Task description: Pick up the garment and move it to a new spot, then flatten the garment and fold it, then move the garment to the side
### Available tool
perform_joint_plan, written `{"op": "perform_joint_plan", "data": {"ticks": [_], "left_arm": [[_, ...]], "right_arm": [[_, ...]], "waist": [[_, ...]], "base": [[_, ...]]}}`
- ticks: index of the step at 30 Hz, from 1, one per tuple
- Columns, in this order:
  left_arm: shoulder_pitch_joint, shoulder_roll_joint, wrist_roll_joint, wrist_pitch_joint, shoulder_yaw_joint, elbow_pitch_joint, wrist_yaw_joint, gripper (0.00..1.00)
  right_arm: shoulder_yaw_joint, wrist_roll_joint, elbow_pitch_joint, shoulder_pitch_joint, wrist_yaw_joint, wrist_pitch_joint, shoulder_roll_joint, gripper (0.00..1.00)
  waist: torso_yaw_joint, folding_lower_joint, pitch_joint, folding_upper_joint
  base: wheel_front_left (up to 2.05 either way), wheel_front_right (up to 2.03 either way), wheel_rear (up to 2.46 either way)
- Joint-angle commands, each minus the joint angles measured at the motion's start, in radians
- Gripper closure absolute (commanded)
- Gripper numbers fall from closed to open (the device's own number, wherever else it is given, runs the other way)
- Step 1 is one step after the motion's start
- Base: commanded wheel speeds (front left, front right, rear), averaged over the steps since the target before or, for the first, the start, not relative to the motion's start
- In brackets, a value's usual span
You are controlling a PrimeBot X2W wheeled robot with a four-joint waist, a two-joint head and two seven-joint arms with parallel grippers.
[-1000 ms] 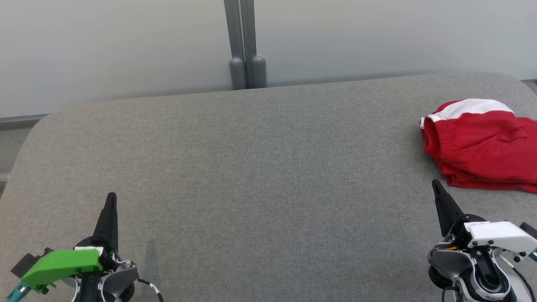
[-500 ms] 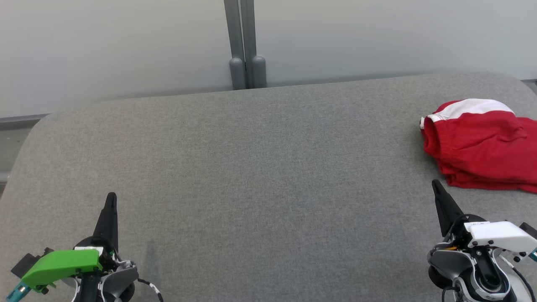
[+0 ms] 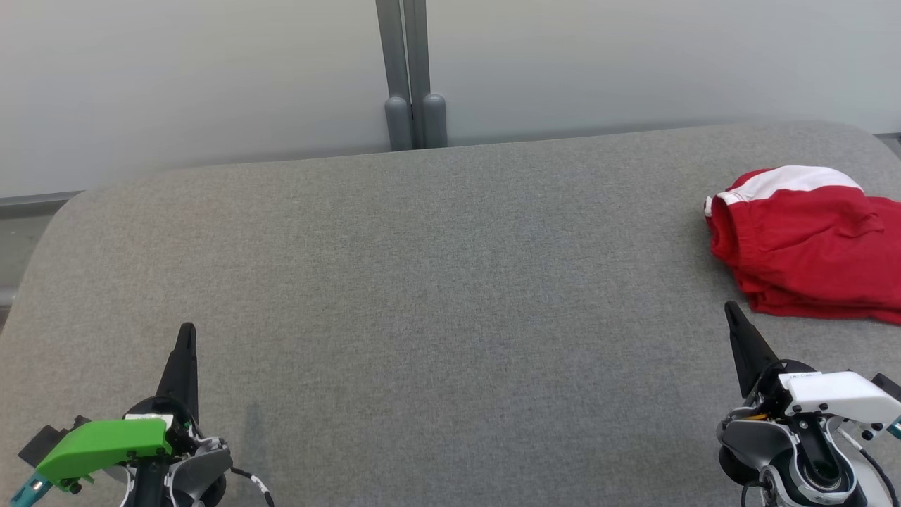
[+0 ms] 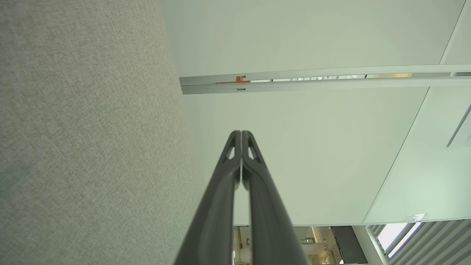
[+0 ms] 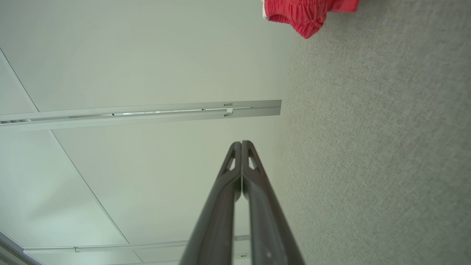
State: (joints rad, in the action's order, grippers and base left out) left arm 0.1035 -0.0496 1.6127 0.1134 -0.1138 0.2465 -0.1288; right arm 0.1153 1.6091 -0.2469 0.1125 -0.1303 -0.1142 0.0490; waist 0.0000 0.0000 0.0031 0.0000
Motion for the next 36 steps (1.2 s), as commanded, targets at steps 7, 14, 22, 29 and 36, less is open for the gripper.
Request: {"op": "perform_joint_plan", "data": {"ticks": [7,14,22,29,36], "left_arm": [[0.01,0.0,0.001,0.005,-0.002,-0.002,-0.005,1.0],[0.01,0.0,0.001,0.005,-0.002,-0.002,-0.005,1.0],[0.01,0.0,0.001,0.005,-0.002,-0.002,-0.005,1.0],[0.01,0.0,0.001,0.005,-0.002,-0.002,-0.005,1.0],[0.01,0.0,0.001,0.005,-0.002,-0.002,-0.005,1.0]], "right_arm": [[0.001,0.007,0.004,-0.009,-0.001,-0.003,0.001,1.0],[0.001,0.007,0.004,-0.009,-0.001,-0.003,0.001,1.0],[0.001,0.007,0.004,-0.009,-0.001,-0.003,0.001,1.0],[0.001,0.007,0.004,-0.009,-0.001,-0.003,0.001,1.0],[0.001,0.007,0.004,-0.009,-0.001,-0.003,0.001,1.0]], "waist": [[0.0,0.0,0.0,0.0],[0.0,0.0,0.0,0.0],[0.0,0.0,0.0,0.0],[0.0,0.0,0.0,0.0],[0.0,0.0,0.0,0.0]], "base": [[0.0,0.0,0.0],[0.0,0.0,0.0],[0.0,0.0,0.0],[0.0,0.0,0.0],[0.0,0.0,0.0]]}}
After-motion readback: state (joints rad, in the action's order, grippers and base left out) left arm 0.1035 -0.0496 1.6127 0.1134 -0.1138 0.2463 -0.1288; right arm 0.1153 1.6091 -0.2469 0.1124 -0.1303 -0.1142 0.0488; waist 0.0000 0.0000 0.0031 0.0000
